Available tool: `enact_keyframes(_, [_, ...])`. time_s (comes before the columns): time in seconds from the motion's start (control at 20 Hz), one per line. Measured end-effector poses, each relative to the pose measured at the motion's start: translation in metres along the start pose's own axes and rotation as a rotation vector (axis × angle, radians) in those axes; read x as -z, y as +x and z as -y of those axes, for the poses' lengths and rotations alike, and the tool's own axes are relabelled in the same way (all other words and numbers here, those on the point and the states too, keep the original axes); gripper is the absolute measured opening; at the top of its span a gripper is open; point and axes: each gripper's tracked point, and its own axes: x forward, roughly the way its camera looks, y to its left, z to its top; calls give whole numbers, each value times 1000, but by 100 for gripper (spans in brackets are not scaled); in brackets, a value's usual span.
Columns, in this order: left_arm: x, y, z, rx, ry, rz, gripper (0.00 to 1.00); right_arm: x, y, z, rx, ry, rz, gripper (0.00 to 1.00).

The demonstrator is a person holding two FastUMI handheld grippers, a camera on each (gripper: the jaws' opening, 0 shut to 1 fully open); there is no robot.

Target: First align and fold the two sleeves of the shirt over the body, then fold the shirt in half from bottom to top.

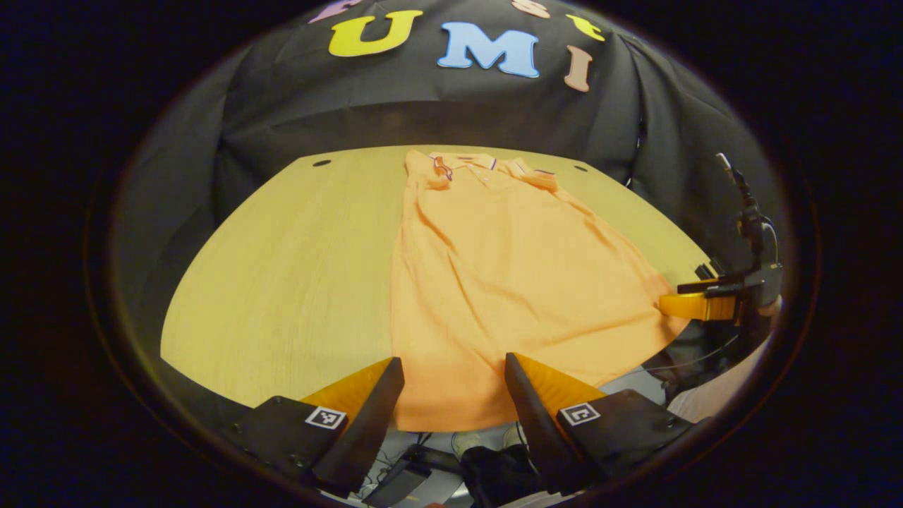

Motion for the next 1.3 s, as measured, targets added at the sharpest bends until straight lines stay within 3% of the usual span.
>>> enact_keyframes(0.25, [5, -6, -6, -25, -23, -9, 95, 1, -3, 1, -7, -1, -1, 96])
enact_keyframes(0.5, [7, 1, -4, -51, 27, -30, 96, 3, -3, -1, 5, -15, 5, 96])
enact_keyframes(0.6, [6, 3, -5, -76, 50, -39, 94, 3, -2, -3, -2, -22, 6, 95])
enact_keyframes(0.65, [6, 6, -9, -91, 56, -41, 87, 2, -2, -5, -5, -23, 7, 93])
enact_keyframes(0.7, [4, 6, -4, -89, 50, -34, 77, 3, -2, -5, -5, -30, 6, 78])
enact_keyframes(0.75, [6, 6, -2, -88, 53, -44, 69, 2, -1, -5, -7, -34, 3, 77])
enact_keyframes(0.8, [3, 5, 0, -92, 53, -33, 68, 2, 0, -8, -20, -30, 4, 77])
enact_keyframes(0.85, [2, 8, 1, -117, 22, -29, 47, 2, -1, -8, -23, -17, 7, 53])
enact_keyframes(0.9, [1, 9, 4, -114, 26, -30, 25, 0, 0, -9, -29, -35, 5, 50])
enact_keyframes(1.0, [4, 12, 10, -132, 41, -28, 24, 3, -2, -15, -57, -34, 6, 45])
enact_keyframes(1.05, [0, 12, 12, -137, 57, -36, 7, 1, -3, -16, -70, -25, 9, 18])
enact_keyframes(1.15, [-1, 14, 15, -145, 61, -40, 7, -12, -7, -18, -76, -43, 15, 19])
enact_keyframes(1.2, [-2, 15, 16, -151, 49, -42, 7, 1, -2, -17, -86, -44, 9, 1])
enact_keyframes(1.3, [-2, 15, 15, -166, 20, -51, 7, 0, -1, -19, -108, -28, 6, 1])
